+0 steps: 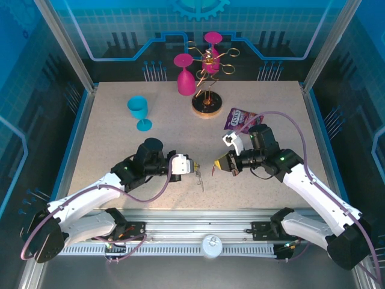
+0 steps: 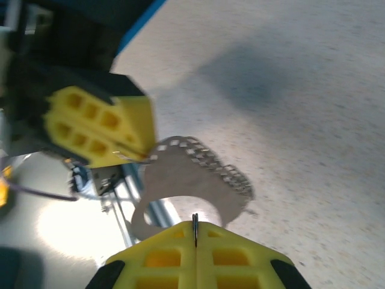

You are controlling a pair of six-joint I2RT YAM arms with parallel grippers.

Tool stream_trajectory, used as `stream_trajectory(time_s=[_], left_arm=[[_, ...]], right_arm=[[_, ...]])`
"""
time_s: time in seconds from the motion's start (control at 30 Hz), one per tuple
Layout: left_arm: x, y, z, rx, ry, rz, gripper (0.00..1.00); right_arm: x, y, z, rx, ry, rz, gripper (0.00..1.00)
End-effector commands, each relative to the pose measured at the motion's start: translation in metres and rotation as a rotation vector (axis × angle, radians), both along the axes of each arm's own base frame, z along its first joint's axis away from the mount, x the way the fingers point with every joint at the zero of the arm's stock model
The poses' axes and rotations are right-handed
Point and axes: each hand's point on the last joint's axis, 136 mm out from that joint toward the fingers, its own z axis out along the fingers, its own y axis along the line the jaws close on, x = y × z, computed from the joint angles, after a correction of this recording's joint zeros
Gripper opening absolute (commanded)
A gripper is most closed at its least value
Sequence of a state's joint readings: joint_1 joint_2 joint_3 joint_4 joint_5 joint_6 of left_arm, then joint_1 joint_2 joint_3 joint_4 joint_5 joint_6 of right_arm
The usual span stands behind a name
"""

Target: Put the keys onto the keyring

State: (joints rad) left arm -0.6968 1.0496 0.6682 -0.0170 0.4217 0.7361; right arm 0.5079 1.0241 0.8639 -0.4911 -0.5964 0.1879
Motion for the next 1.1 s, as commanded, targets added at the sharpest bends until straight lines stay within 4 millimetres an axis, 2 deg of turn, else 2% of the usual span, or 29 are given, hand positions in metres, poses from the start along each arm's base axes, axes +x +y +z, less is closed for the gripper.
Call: stream_trajectory(time_s=[0.0,0.2,0.6,1.07], left_arm=[[-0.001,0.0,0.007,-0.019,-0.052,-0.006,0.0],[-0.001,-0.001,0.008,-0.035,-0.072,-0.005,0.0],[-0.008,-0.005,0.014,-0.071,-0.085,-0.043,0.0],[-0.01,-0.005,0.018,-0.084,-0.115,-0.05,0.0]], right_arm=[[-0.017,0.012,0.021,0.119,-0.007,0.141,0.0],[-0.021,0.019,0.028,0.168,0.009,0.18,0.0],[-0.017,0.046,0.031,0.212,0.013,0.191,0.0],[-0.003,0.05,0.016,0.162,0.031,0.114,0.0]])
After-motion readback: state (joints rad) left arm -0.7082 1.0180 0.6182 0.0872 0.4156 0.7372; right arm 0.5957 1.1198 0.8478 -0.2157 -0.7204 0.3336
